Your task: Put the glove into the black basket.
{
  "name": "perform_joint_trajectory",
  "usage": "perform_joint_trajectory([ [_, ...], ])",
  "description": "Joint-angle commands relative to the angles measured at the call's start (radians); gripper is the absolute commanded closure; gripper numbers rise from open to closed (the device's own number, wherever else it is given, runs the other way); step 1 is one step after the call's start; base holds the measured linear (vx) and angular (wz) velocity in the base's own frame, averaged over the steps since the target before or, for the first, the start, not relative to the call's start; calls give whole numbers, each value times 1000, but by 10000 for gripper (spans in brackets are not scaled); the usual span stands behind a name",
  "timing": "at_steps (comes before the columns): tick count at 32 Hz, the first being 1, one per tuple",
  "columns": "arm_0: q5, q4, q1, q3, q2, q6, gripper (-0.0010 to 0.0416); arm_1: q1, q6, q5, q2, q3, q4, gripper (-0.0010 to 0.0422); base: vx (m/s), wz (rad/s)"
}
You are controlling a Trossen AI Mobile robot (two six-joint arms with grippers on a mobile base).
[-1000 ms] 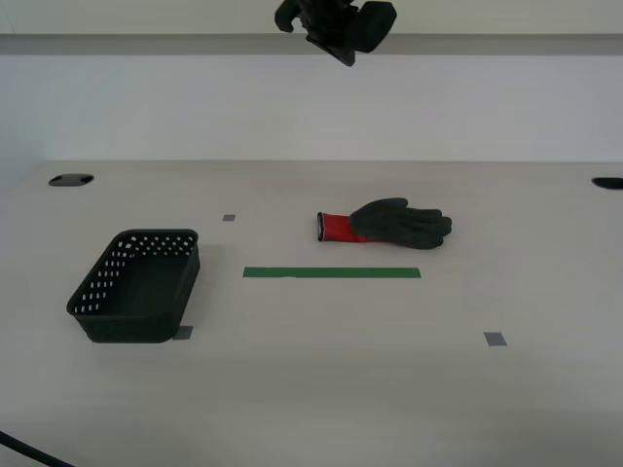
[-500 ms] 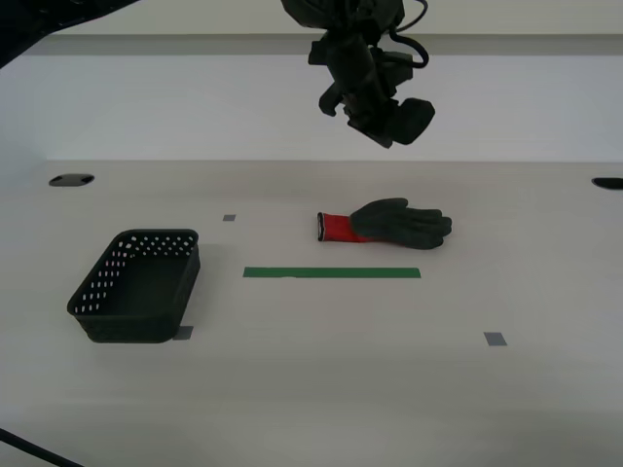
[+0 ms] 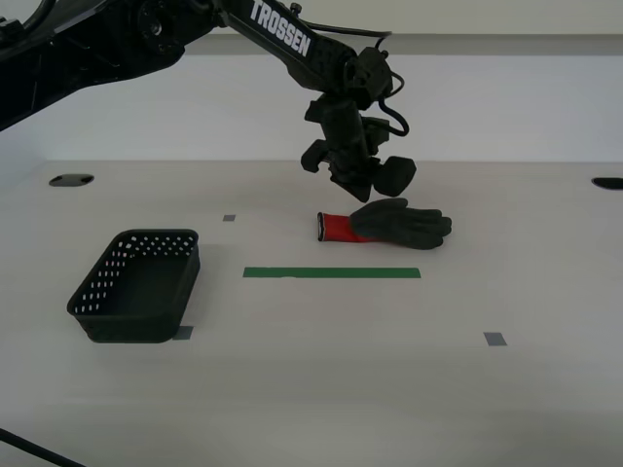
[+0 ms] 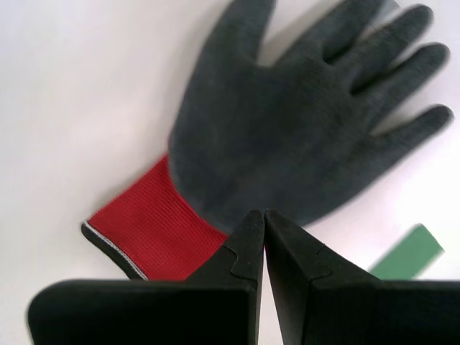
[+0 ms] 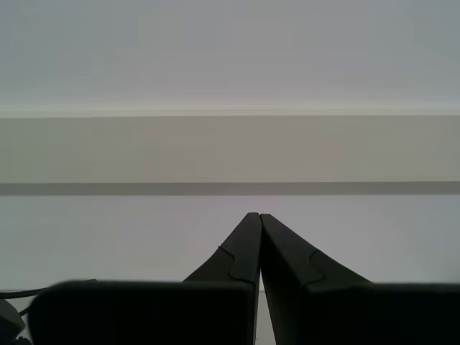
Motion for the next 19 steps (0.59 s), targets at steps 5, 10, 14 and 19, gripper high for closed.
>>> perform_joint_trajectory([
  [5, 0, -8, 0, 1, 0, 0, 405, 74, -80, -65, 13, -2, -83, 413, 0, 0],
  [10, 0, -8, 0, 1, 0, 0, 405, 101, -89, -95, 13, -10, -99, 413, 0, 0],
  [14, 0, -8, 0, 1, 0, 0, 405, 102, -73, -55, 13, -21, -138, 412, 0, 0],
  [19, 0, -8, 0, 1, 0, 0, 405, 101, -69, 50, 13, -56, -170, 406, 0, 0],
])
